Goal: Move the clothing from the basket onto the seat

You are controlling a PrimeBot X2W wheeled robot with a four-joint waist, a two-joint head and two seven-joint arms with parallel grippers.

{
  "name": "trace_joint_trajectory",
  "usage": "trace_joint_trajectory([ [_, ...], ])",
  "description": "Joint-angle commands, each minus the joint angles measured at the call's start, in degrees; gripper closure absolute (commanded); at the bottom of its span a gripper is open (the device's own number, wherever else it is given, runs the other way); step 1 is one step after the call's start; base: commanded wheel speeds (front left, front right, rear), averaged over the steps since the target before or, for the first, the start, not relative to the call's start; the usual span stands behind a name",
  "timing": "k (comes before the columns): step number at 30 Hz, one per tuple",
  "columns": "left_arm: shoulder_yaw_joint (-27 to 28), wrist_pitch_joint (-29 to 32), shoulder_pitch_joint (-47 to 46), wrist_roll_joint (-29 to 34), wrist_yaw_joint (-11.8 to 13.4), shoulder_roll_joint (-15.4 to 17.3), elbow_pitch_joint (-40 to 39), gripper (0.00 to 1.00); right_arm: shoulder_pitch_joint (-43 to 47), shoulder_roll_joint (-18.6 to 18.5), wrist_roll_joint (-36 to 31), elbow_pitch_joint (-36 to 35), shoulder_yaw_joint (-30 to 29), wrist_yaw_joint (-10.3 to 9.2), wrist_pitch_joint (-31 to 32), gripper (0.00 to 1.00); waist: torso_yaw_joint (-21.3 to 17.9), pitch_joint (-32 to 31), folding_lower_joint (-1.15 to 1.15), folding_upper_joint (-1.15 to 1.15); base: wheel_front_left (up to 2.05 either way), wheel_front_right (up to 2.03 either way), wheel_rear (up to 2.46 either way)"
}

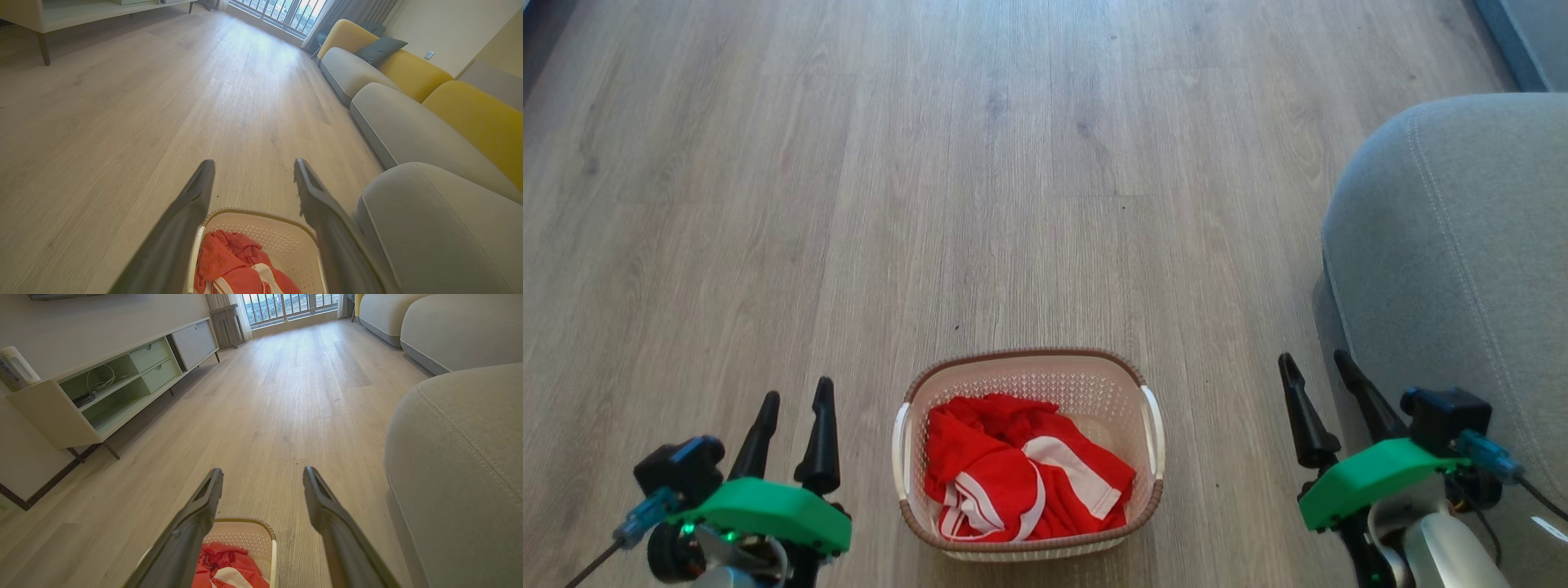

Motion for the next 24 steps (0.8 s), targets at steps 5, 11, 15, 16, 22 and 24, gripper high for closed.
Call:
trace_joint_trajectory([
  [5,1.27,-1.65,-2.73,4.67,0.14,0.72,-2.35,0.0,-2.85,-0.87,-4.3,-1.66,1.36,-0.01,-1.72,0.0,0.01,-0.02,0.0,0.0,0.0,0.0,0.0],
  [11,1.53,-2.49,-2.85,7.99,0.15,0.74,-2.58,0.0,-2.9,-0.72,-7.4,-1.51,1.77,-0.01,-2.57,0.0,-0.1,0.1,0.0,0.0,0.0,0.0,0.0],
  [15,1.55,-3.16,-2.85,10.5,0.29,0.76,-2.77,0.0,-2.94,-0.63,-10.12,-1.57,1.98,-0.01,-3.25,0.0,-0.27,0.17,0.0,0.0,0.0,0.0,0.0],
  [16,1.5,-3.33,-2.83,11.12,0.34,0.77,-2.81,0.0,-2.94,-0.62,-10.77,-1.56,2.06,-0.01,-3.42,0.0,-0.31,0.2,0.0,0.0,0.0,0.0,0.0],
  [22,1.26,-4.51,-2.86,15.57,0.61,0.8,-2.84,0.0,-3.15,-0.73,-15.49,-1.34,2.76,-0.01,-4.61,0.0,-0.53,0.31,0.0,0.0,0.0,0.0,0.0],
  [24,1.18,-4.84,-2.95,16.86,0.68,0.81,-2.88,0.0,-3.24,-0.74,-16.84,-1.24,2.95,-0.01,-4.95,0.0,-0.53,0.33,0.0,0.0,0.0,0.0,0.0],
])
